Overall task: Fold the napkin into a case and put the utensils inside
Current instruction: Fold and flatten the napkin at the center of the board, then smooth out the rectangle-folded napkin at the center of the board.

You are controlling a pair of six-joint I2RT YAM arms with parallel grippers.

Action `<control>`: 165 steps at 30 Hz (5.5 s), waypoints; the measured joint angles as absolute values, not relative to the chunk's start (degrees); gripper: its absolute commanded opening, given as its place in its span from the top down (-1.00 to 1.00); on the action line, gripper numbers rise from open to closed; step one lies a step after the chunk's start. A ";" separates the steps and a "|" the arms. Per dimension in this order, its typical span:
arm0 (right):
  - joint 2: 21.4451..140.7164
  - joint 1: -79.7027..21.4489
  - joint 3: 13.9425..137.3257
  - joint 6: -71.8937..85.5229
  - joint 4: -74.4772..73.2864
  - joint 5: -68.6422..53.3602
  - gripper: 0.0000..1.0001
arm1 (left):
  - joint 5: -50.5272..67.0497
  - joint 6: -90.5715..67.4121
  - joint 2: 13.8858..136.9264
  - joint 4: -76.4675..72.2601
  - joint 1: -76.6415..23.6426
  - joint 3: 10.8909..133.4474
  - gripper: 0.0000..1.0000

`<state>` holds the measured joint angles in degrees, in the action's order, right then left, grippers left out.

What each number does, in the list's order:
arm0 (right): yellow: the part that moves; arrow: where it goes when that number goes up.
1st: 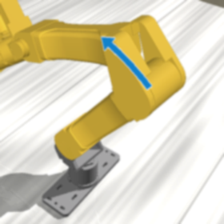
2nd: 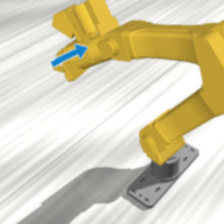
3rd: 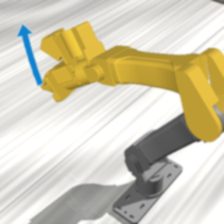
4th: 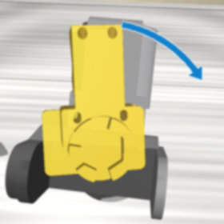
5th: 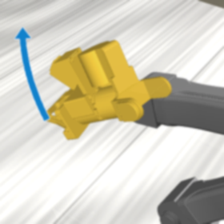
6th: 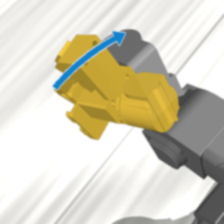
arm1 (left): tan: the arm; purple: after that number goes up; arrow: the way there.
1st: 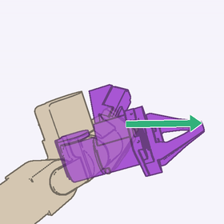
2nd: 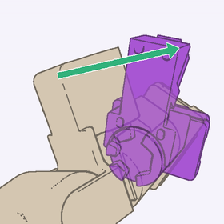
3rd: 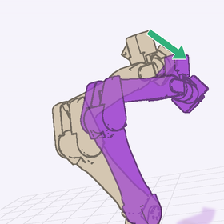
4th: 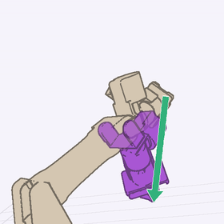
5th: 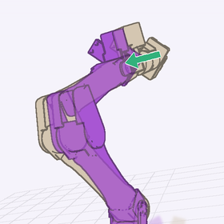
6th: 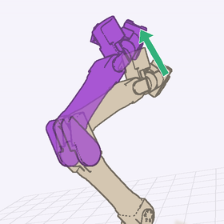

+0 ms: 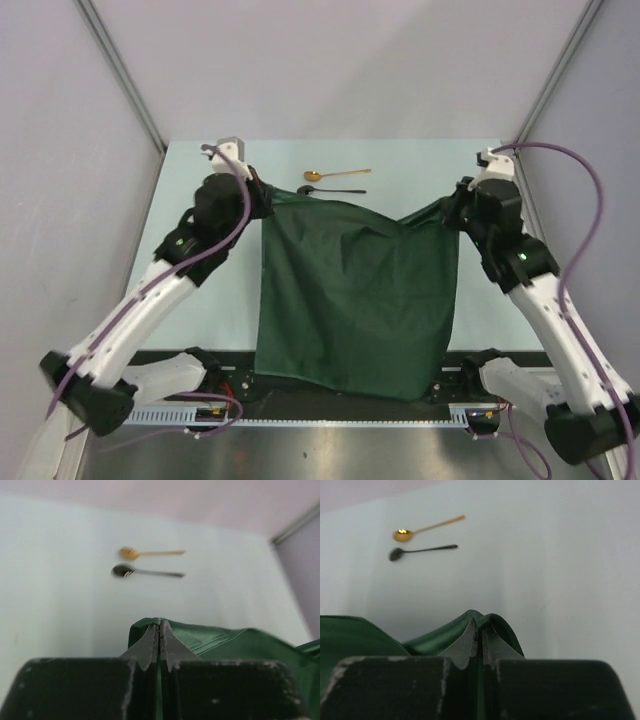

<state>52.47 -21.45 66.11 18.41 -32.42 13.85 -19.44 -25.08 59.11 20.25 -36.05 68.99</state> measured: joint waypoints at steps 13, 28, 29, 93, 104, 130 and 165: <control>91.70 -3.18 68.97 20.56 -10.41 -12.27 1.00 | -0.75 -33.52 97.32 17.80 -12.75 74.74 1.00; 86.76 -1.30 63.66 21.69 -23.59 -21.39 1.00 | 3.97 -34.35 95.92 30.85 -12.23 72.97 1.00; 83.55 -1.17 60.62 22.13 -25.50 -21.28 1.00 | 3.64 -34.20 93.34 31.79 -12.23 70.28 1.00; 46.65 -0.62 27.42 44.25 -46.11 -6.46 -0.19 | -2.92 -46.92 63.16 43.40 -21.23 35.05 -0.53; 49.87 -1.48 30.15 39.00 -42.65 -11.79 0.50 | 6.48 -42.33 63.79 34.57 -21.80 37.34 0.26; 48.93 -6.61 26.30 48.03 -41.15 -4.58 0.61 | 5.69 -42.92 76.16 35.27 -22.37 35.92 0.33; 50.19 -1.21 22.52 48.40 -40.21 -3.07 0.58 | -4.12 -44.88 77.47 41.74 -27.27 39.86 0.70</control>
<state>50.19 -1.21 22.52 48.40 -40.21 -3.07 -4.12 -44.88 77.47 41.74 -27.27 39.86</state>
